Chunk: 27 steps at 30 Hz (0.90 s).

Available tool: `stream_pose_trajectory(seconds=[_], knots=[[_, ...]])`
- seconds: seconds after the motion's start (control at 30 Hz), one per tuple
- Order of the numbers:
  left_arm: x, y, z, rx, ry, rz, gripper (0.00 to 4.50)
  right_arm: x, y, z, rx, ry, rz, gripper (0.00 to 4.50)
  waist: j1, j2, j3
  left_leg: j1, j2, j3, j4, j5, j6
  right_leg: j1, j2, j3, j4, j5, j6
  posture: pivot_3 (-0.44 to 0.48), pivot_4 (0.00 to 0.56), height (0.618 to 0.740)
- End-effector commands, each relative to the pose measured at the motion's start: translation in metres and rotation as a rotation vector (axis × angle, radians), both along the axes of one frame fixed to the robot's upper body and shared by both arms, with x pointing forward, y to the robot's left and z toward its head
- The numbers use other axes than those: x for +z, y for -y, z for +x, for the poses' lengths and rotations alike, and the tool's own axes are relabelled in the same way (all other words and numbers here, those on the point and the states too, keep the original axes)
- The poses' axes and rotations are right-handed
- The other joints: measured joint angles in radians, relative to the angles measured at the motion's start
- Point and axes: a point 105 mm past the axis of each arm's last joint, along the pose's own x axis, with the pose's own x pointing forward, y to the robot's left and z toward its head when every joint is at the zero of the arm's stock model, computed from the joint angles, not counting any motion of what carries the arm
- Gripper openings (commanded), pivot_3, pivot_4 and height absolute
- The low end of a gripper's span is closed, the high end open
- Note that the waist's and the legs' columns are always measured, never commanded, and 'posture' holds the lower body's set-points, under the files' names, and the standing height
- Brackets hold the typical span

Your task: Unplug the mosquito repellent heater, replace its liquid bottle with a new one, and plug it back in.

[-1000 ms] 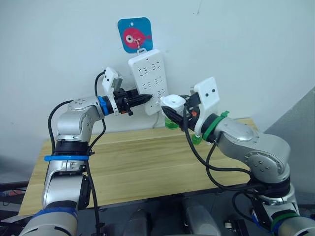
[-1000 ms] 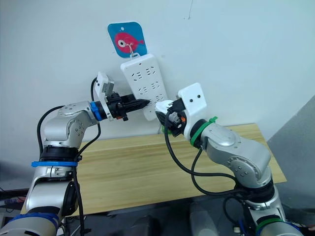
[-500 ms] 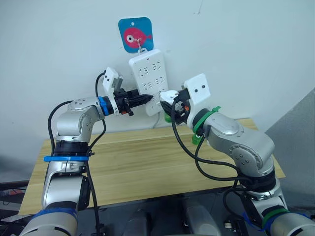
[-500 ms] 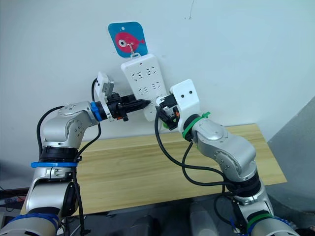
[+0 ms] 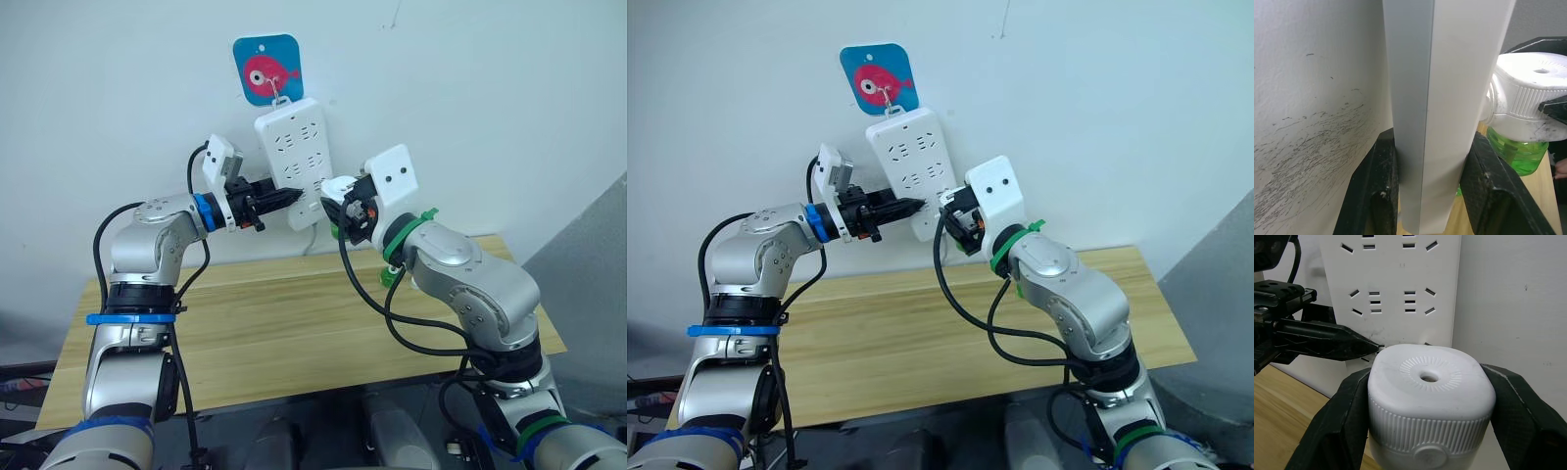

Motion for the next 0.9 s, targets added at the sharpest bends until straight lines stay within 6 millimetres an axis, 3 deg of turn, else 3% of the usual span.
stream_pose_trajectory(seconds=[0.03,0.63,0.9], knots=[[0.009,0.009,-0.006,-0.050,0.024,-0.017,1.29,0.015,-0.009,-0.004,0.031,0.081,0.008,3.03,-0.001,0.000,0.000,0.000,0.000,0.000,0.000,0.000,0.000,0.000,0.000,0.000,0.000,0.000,0.000,-0.200,0.143,0.730],[0.010,0.010,-0.005,-0.033,0.015,-0.036,1.29,0.000,-0.016,-0.008,0.062,0.066,-0.008,3.03,-0.002,0.000,0.000,0.001,0.000,0.000,0.000,0.000,-0.001,0.000,0.000,0.000,0.001,0.000,0.000,-0.198,0.145,0.730],[0.009,0.010,-0.007,-0.040,0.006,-0.035,1.29,0.003,-0.015,-0.006,0.042,0.090,0.006,3.03,-0.001,0.000,0.000,0.001,0.000,-0.001,0.000,0.001,-0.001,0.001,-0.001,0.000,0.000,0.000,0.000,-0.195,0.141,0.730]])
